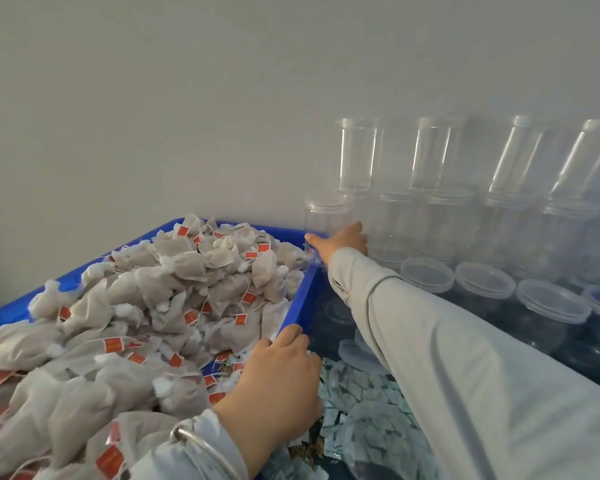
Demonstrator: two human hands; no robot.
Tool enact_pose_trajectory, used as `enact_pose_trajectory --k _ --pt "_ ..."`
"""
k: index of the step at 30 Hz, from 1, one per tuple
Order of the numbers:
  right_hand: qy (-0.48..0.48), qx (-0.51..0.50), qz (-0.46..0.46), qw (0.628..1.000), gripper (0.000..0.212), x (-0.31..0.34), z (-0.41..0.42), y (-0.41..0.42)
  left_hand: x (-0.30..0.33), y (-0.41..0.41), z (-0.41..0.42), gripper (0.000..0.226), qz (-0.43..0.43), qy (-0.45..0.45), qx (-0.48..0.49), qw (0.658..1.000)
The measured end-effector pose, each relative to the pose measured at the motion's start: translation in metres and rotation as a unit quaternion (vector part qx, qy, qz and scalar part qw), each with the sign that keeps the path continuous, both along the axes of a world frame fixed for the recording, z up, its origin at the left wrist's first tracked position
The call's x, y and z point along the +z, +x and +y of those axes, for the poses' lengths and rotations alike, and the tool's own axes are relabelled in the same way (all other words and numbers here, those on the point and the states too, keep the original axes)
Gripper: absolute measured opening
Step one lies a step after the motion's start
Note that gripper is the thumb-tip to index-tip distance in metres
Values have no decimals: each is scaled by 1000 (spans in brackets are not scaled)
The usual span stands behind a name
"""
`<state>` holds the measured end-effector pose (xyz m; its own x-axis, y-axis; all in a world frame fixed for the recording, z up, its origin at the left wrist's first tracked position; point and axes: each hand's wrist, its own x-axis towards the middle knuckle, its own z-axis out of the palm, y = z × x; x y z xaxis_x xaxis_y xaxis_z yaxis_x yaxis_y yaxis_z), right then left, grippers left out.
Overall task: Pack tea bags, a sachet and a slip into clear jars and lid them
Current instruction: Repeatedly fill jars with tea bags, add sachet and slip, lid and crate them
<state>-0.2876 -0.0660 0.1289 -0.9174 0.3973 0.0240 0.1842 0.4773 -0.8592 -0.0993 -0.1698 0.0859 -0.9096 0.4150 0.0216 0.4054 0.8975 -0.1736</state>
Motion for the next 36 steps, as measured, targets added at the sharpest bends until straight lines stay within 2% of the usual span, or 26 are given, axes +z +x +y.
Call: enact_pose_trajectory --k 6,9,12,15,18,20,23,25,28,31,36 --pt "-33 32 18 999 83 5 7 14 2 0 1 43 -10 0 0 1000" --pt "-73 75 96 990 82 7 11 36 3 0 1 43 -29 -2 3 1000" --pt "-64 122 152 979 82 7 19 71 7 0 3 43 -34 30 15 999" --pt "-78 140 155 975 87 -9 37 106 14 -1 7 36 23 132 49 990" --pt "-96 109 146 979 89 -35 64 141 21 -1 7 46 72 311 88 943" --pt "-111 98 119 982 92 -54 80 166 24 1 8 60 49 409 90 907" --pt "-127 139 102 977 94 -77 92 200 25 8 13 84 -43 493 21 869" --pt "-116 171 95 974 97 -84 92 218 23 14 18 99 -102 490 -38 865" --pt "-74 203 94 972 99 -87 89 233 23 24 22 94 -146 408 -92 896" --pt "-67 229 109 965 94 -88 88 242 25 26 21 91 -149 378 -106 907" --pt "-93 245 121 957 80 -95 83 253 28 27 23 105 -172 338 -86 921"
